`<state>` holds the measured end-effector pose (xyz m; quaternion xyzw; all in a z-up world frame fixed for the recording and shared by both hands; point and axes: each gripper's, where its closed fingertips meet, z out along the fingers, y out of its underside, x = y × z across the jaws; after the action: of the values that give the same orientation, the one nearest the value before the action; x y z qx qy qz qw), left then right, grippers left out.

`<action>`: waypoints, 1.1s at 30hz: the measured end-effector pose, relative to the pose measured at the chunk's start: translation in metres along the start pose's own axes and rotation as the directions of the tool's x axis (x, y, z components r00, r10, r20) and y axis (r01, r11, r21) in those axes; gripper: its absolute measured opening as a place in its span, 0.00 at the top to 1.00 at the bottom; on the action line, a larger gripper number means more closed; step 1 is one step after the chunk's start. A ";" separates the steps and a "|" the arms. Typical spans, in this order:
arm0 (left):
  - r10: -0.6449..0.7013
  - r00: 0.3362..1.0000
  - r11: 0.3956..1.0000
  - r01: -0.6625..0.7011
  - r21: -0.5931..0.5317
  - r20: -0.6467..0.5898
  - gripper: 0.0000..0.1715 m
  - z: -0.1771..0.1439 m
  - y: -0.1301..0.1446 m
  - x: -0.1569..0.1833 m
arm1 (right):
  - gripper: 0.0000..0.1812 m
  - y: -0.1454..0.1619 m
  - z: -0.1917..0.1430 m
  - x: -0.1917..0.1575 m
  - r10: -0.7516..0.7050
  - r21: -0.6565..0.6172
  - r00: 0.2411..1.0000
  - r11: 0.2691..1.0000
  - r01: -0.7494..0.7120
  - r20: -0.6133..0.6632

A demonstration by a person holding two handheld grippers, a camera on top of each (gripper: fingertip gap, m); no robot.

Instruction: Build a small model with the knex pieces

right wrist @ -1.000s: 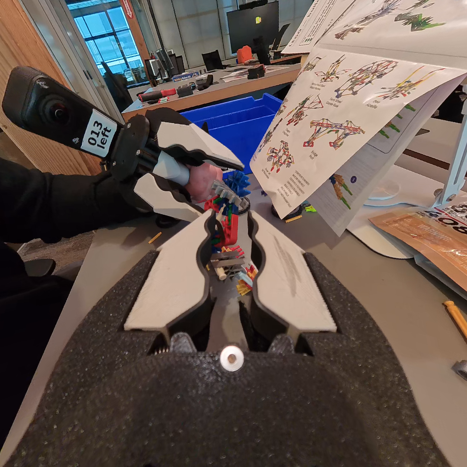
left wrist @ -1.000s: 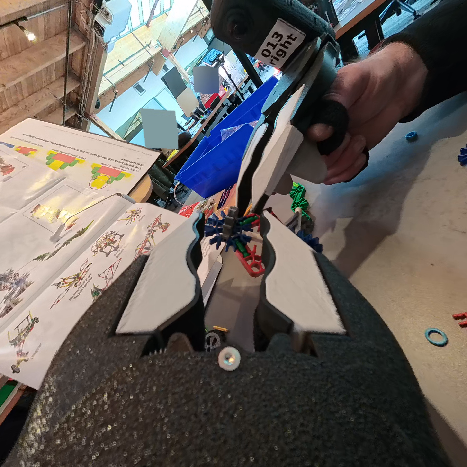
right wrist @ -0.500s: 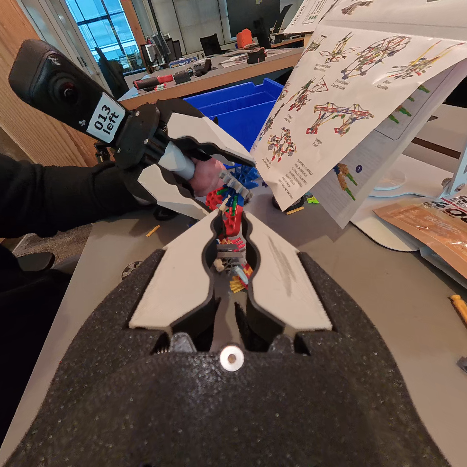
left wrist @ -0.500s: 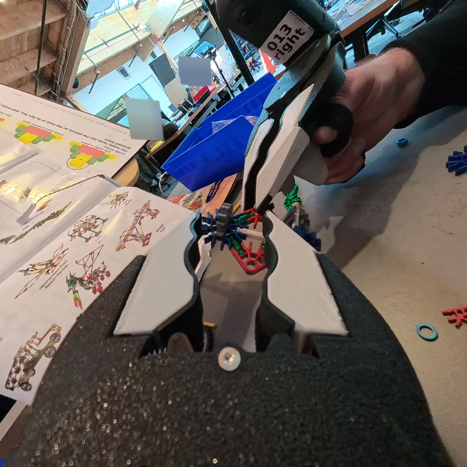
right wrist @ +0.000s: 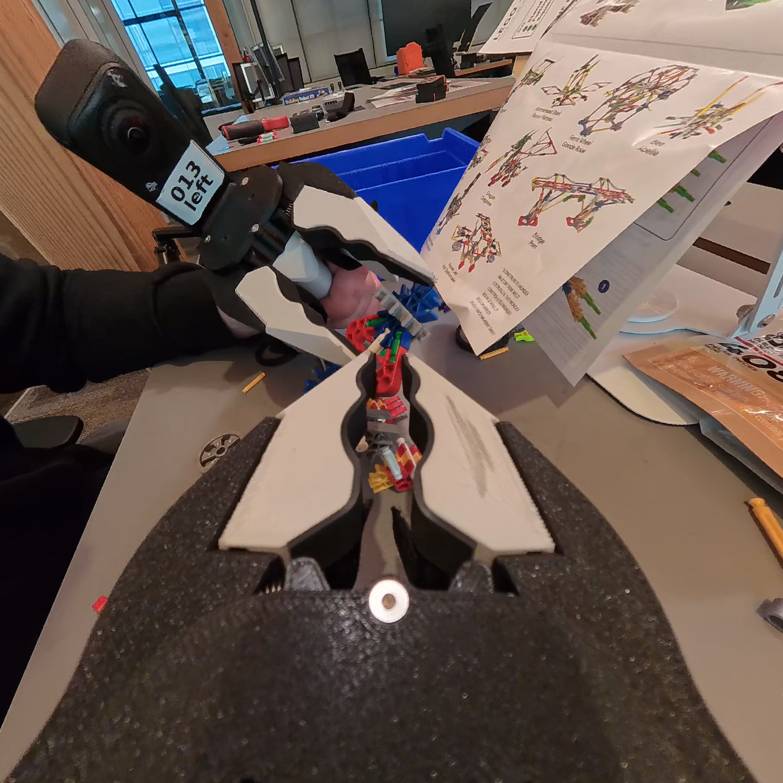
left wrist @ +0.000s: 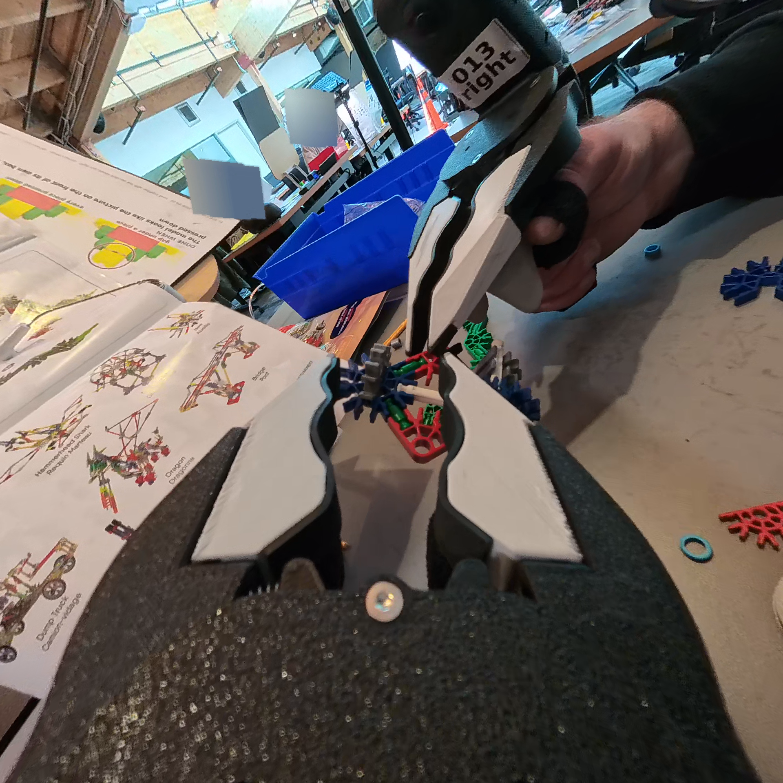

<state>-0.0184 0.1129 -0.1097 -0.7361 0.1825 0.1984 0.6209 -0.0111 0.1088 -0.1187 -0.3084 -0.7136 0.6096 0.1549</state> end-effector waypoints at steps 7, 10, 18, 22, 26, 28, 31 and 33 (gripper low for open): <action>-0.050 0.999 0.998 0.050 0.021 -0.005 0.88 -0.006 -0.002 -0.006 | 0.90 0.010 0.003 0.002 0.035 -0.046 0.999 0.998 -0.034 0.008; -0.062 0.998 0.998 0.062 0.007 -0.010 0.96 -0.006 0.002 -0.007 | 0.89 0.015 0.007 -0.001 0.029 -0.066 0.999 0.997 -0.028 0.016; -0.110 0.993 0.994 0.109 -0.019 -0.033 0.97 -0.006 0.006 -0.007 | 0.89 0.015 0.007 -0.002 0.015 -0.067 1.000 0.998 -0.014 0.013; -0.166 0.985 0.986 0.164 -0.030 -0.045 0.97 -0.005 0.006 -0.007 | 0.89 0.015 0.007 -0.001 0.007 -0.067 1.000 0.998 -0.006 0.009; -0.276 0.959 0.961 0.275 -0.030 -0.061 0.97 -0.003 0.006 -0.008 | 0.89 0.014 0.006 0.000 -0.007 -0.066 1.000 0.998 0.007 -0.003; -0.325 0.943 0.946 0.324 -0.028 -0.076 0.97 -0.003 0.006 -0.008 | 0.90 0.014 0.006 0.001 -0.012 -0.065 1.000 0.998 0.012 -0.004; -0.390 0.916 0.921 0.389 -0.025 -0.095 0.97 -0.003 0.006 -0.009 | 0.90 0.013 0.006 0.001 -0.025 -0.065 1.000 0.998 0.024 -0.010; -0.380 0.920 0.925 0.380 -0.022 -0.093 0.97 -0.003 0.006 -0.009 | 0.90 0.013 0.006 0.001 -0.030 -0.066 0.999 0.997 0.029 -0.013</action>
<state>-0.0288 0.1091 -0.1097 -0.7672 0.0654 0.0391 0.6368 -0.0120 0.1058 -0.1327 -0.3071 -0.7366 0.5814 0.1586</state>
